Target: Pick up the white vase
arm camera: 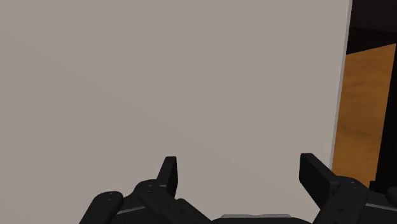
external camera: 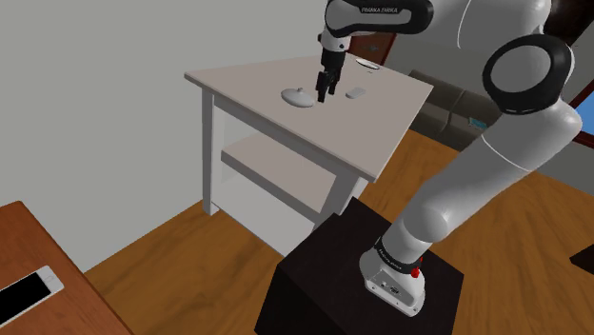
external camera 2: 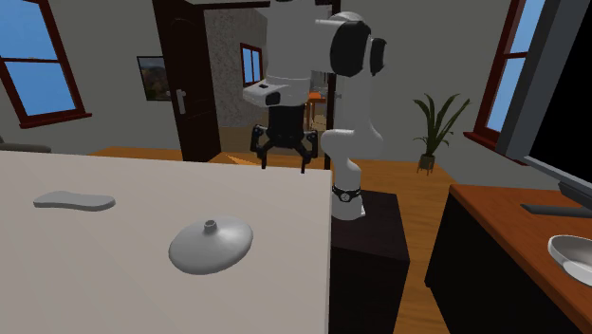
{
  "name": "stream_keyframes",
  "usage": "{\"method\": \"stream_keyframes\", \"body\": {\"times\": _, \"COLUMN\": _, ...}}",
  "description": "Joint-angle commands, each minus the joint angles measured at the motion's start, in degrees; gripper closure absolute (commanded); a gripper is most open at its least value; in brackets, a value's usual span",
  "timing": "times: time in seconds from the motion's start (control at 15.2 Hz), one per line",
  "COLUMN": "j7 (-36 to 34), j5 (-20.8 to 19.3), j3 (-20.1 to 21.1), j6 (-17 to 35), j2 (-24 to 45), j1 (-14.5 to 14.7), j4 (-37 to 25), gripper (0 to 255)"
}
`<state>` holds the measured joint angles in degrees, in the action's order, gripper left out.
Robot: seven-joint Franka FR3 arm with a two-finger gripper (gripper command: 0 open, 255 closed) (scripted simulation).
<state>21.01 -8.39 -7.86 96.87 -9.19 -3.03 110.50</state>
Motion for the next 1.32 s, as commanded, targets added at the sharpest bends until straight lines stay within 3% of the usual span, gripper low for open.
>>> {"method": "stream_keyframes", "body": {"times": 0.0, "j7": 1.6, "j5": 0.42, "j3": -0.69, "j6": 0.38, "j2": 4.45, "j1": -0.31, "j4": -4.51, "gripper": 0}}
{"method": "stream_keyframes", "body": {"times": 0.53, "j7": 7.63, "j5": 3.48, "j3": -2.22, "j6": -2.65, "j2": 23.41, "j1": -2.52, "j4": -27.87, "gripper": 0}}
{"method": "stream_keyframes", "body": {"times": 0.92, "j7": 11.31, "j5": 6.32, "j3": -2.21, "j6": -10.4, "j2": 40.9, "j1": -5.68, "j4": -53.98, "gripper": 0}}
{"method": "stream_keyframes", "body": {"times": 1.25, "j7": 10.83, "j5": 6.05, "j3": -2.17, "j6": -5.47, "j2": 39.2, "j1": -5.28, "j4": -47.31, "gripper": 0}}
